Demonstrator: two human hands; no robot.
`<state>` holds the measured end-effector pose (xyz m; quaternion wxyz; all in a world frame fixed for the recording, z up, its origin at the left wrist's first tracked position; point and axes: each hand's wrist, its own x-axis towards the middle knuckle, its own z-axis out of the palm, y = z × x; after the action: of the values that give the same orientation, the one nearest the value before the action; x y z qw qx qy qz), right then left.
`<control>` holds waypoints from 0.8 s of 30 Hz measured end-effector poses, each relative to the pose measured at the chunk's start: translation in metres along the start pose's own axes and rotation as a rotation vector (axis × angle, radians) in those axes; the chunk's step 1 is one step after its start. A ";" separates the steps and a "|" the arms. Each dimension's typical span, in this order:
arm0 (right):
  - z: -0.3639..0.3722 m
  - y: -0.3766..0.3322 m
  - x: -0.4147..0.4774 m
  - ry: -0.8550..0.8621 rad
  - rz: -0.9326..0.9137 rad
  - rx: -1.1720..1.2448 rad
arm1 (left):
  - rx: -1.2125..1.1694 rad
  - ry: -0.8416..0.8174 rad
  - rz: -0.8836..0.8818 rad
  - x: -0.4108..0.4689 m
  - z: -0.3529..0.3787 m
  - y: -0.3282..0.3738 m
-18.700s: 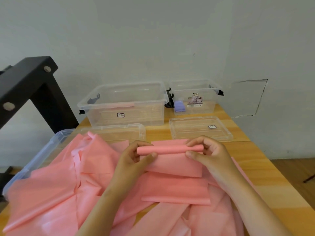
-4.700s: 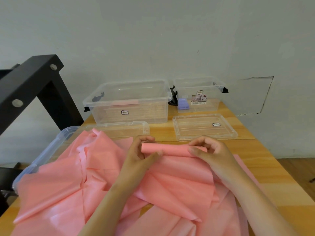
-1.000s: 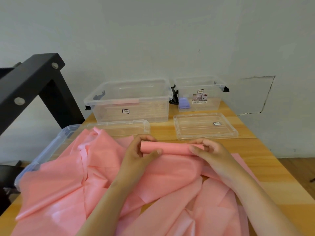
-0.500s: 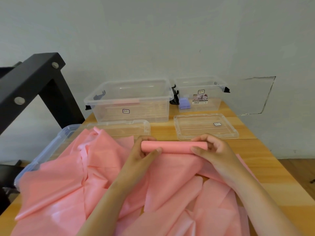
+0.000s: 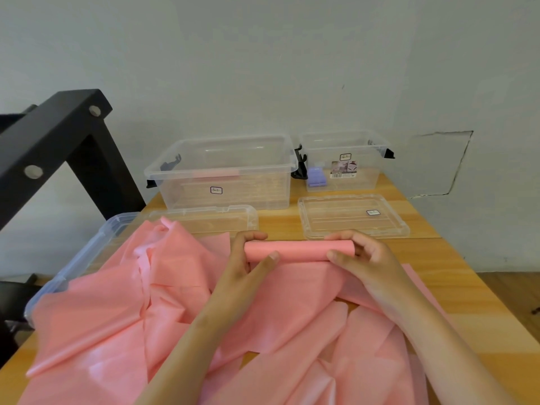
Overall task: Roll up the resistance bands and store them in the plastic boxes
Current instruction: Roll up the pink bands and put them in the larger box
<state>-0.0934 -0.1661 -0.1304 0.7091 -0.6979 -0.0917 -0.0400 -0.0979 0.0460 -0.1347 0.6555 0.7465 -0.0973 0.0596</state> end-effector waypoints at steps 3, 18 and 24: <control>0.001 0.000 0.000 0.000 0.003 -0.011 | 0.008 0.001 0.007 -0.001 0.000 0.002; 0.001 -0.003 -0.001 -0.002 -0.122 -0.009 | 0.029 0.062 -0.005 0.007 -0.005 0.000; 0.000 -0.003 -0.001 -0.038 0.001 0.017 | 0.014 0.121 0.070 0.004 -0.003 0.008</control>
<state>-0.0946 -0.1667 -0.1281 0.7131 -0.6926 -0.1053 -0.0256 -0.0958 0.0477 -0.1262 0.6526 0.7422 -0.0832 0.1283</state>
